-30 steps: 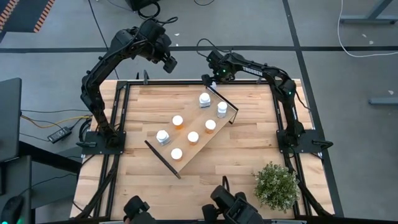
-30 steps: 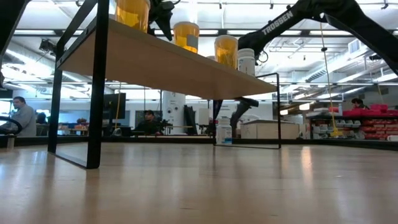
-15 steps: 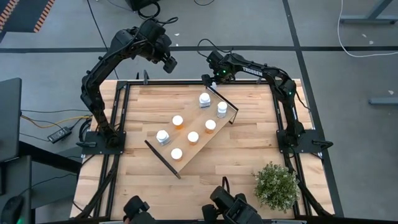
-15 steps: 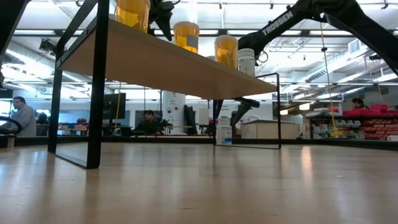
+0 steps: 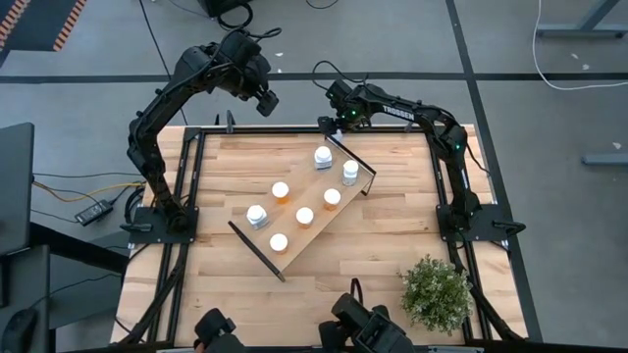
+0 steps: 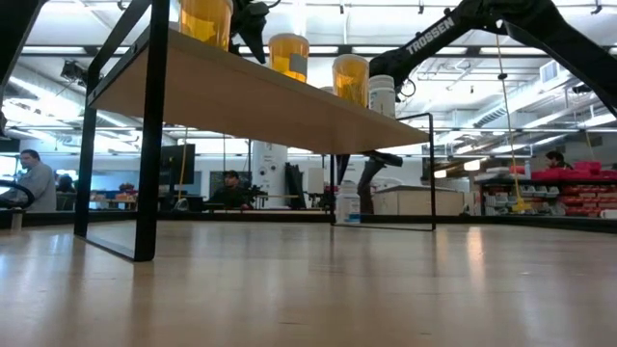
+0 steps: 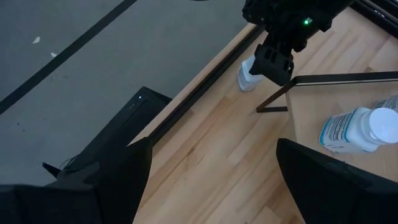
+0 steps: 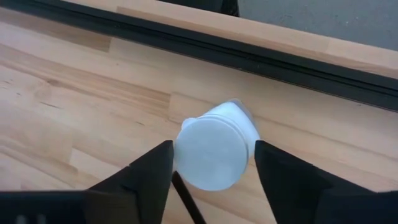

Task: Pick and place medicine bottles onto shelf by color
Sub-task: Put the white pill bottle on the shelf

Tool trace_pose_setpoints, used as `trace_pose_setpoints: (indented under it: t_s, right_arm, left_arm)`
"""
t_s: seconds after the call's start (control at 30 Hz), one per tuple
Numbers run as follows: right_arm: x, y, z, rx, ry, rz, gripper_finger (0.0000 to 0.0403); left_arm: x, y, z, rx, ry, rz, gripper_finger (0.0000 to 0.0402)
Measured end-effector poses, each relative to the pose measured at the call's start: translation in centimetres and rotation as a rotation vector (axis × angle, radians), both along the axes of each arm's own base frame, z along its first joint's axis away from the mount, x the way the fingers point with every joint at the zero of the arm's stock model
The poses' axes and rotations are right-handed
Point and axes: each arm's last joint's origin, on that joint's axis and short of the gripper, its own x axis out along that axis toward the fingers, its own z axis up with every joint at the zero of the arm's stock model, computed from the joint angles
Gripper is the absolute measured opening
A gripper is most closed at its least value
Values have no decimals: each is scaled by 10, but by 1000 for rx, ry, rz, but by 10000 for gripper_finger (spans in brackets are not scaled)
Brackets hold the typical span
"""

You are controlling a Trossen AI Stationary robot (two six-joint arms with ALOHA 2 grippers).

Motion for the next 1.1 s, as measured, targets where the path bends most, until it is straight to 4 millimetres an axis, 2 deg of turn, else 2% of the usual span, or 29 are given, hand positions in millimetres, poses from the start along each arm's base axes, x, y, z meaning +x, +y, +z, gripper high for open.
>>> trace_pose_setpoints:
  t_s: [0.33, 0.7, 0.9, 1.1]
  right_arm:
    - [0, 0, 1, -20, 12, 1, 188]
    - [-1, 0, 5, -32, 18, 35, 181]
    - [-1, 2, 15, -20, -3, 73, 181]
    - [0, 4, 38, -51, -24, 96, 181]
  left_arm:
    - [0, 0, 0, 0, 0, 0, 348]
    - [0, 0, 0, 0, 0, 0, 348]
    - [0, 0, 0, -1, 1, 1, 348]
    - [0, 0, -1, -8, 3, 5, 348]
